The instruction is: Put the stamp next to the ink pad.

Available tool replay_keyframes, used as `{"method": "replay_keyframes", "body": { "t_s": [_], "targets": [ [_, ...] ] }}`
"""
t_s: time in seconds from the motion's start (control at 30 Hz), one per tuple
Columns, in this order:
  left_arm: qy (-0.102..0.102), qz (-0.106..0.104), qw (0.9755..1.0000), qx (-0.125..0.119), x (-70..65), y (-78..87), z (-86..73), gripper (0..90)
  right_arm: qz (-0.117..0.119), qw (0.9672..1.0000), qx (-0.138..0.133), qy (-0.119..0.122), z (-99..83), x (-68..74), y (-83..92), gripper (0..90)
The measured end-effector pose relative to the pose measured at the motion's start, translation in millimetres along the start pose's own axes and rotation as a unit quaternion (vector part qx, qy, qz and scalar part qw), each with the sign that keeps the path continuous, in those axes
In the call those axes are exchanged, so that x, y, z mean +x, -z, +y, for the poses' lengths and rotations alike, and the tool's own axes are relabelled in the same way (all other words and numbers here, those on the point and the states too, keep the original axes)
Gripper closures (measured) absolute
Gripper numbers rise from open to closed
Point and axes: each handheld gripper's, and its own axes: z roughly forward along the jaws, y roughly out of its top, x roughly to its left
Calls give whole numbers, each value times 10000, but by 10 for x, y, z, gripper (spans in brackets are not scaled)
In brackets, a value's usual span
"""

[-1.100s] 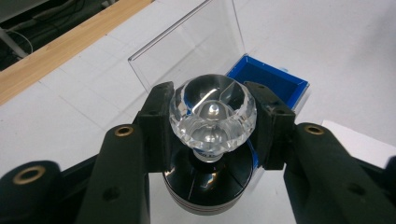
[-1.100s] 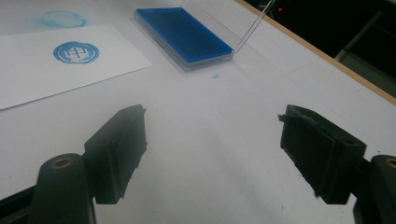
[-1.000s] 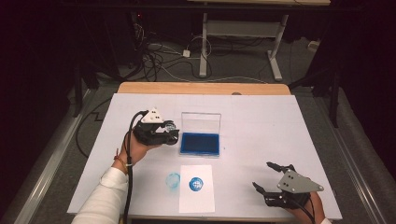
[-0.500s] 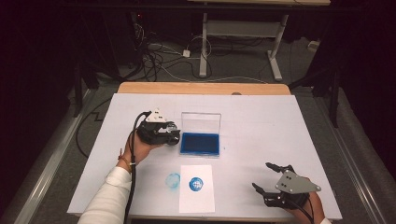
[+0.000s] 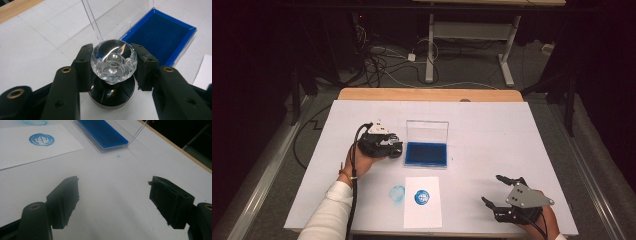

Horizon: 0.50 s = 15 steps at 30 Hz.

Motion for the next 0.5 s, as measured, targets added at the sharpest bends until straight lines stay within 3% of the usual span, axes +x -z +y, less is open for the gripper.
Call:
{"method": "replay_keyframes", "body": {
  "t_s": [0.5],
  "targets": [
    [68, -5, 10000, 39, 10, -37, -78, 534, 22, 10000, 23, 17, -1, 3, -4, 236]
  ]
}}
